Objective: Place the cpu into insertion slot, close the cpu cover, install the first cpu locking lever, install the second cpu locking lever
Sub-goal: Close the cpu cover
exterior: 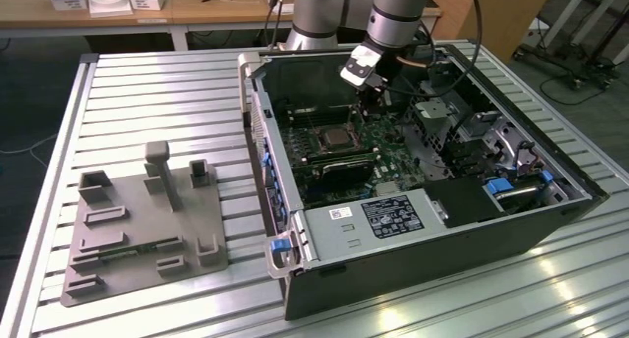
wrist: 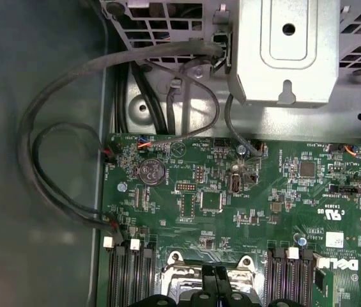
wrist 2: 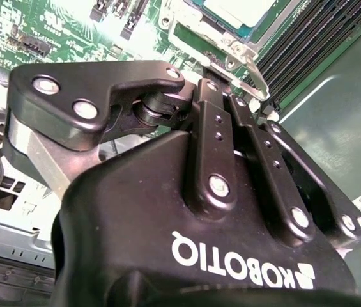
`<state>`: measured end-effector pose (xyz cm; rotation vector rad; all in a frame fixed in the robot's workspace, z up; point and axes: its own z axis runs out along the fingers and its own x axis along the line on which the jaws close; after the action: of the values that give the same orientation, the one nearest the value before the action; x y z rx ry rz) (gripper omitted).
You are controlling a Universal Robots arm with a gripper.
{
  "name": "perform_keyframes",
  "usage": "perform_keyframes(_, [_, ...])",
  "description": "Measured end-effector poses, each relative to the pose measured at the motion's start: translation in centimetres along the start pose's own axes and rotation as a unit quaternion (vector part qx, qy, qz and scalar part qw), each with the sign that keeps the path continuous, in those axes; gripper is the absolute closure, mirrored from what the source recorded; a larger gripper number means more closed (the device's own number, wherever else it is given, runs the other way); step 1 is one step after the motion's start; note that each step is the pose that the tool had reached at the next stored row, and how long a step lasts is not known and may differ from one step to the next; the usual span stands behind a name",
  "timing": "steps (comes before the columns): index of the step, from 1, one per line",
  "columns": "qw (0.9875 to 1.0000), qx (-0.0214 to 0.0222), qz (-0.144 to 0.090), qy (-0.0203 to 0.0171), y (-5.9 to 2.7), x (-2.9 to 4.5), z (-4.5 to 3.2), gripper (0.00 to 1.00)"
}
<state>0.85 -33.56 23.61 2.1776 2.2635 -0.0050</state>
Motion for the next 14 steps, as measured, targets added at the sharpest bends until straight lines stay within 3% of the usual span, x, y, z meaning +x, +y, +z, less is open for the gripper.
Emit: perform_keyframes(14, [1.0,0.0,0.0,0.0,-0.85,0.03,0.01,0.9])
